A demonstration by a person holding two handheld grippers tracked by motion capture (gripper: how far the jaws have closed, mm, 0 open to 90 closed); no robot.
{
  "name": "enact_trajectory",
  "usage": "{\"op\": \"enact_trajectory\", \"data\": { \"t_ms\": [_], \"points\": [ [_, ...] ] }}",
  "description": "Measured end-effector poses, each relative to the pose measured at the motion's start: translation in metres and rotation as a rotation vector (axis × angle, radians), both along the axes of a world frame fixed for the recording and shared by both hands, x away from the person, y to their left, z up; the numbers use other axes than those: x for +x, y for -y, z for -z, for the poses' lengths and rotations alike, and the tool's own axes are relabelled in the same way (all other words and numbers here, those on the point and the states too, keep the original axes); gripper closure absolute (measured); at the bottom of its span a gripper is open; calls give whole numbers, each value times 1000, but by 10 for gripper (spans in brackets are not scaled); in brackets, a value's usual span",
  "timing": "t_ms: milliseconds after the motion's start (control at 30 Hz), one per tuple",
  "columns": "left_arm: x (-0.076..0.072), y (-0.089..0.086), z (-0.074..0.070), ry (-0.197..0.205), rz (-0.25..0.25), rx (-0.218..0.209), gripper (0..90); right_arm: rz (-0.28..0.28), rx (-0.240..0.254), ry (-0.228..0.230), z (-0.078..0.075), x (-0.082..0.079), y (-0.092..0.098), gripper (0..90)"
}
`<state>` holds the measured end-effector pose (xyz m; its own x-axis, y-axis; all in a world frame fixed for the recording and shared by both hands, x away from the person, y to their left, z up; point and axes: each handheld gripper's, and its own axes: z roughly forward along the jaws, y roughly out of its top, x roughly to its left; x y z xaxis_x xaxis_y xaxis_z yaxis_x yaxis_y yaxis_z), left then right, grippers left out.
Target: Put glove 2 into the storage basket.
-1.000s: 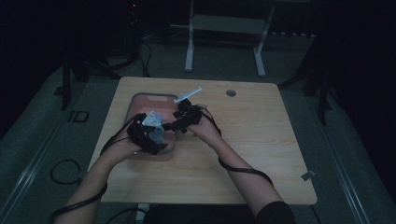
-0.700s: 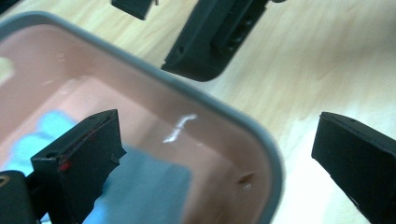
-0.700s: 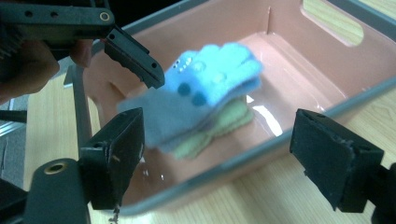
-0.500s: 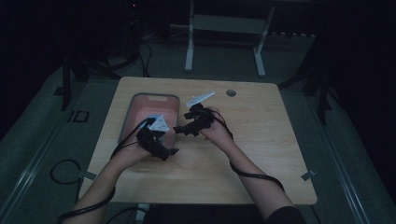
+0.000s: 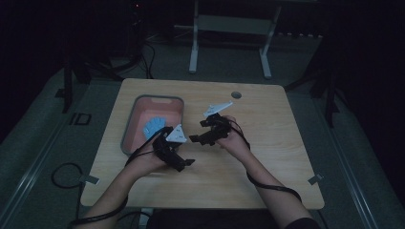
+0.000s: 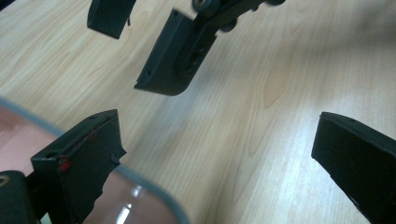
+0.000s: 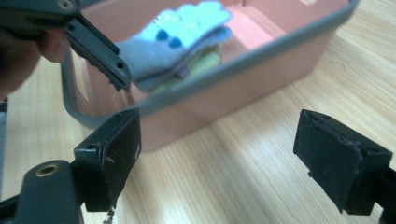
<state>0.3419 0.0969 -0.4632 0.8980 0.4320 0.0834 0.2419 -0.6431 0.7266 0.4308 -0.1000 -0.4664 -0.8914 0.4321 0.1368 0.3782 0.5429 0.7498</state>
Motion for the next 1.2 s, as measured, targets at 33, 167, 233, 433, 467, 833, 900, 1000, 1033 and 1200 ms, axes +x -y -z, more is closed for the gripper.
{"op": "enact_trajectory", "data": {
  "t_ms": [33, 167, 233, 433, 467, 833, 900, 1000, 1033, 1200],
  "points": [
    [0, 3, 1, -3, 6, -3, 19, 3, -2, 2, 1, 0, 2, 150],
    [-2, 11, 3, -5, 25, -6, 19, 13, -2, 3, 6, -1, 11, 150],
    [-5, 15, 5, 2, 26, -16, 19, 14, -3, 6, 9, -2, 15, 150],
    [-14, 33, 19, -5, 76, 6, 19, 20, -18, 7, 24, -9, 25, 143],
    [-15, 34, 21, -9, 80, 7, 19, 21, -23, 11, 27, -10, 27, 143],
    [-20, 51, 46, -46, 122, 14, 19, 35, -25, -11, 53, -16, 45, 146],
    [-20, 53, 51, -45, 127, 23, 19, 37, -24, -9, 56, -16, 48, 146],
    [-22, 58, 57, -52, 135, 28, 19, 42, -28, -2, 59, -18, 50, 146],
    [-22, 59, 58, -55, 143, 33, 19, 44, -32, 2, 60, -18, 51, 146],
    [-26, 68, 66, -66, 159, 23, 19, 57, -34, 7, 66, -21, 56, 146]
  ]
}}
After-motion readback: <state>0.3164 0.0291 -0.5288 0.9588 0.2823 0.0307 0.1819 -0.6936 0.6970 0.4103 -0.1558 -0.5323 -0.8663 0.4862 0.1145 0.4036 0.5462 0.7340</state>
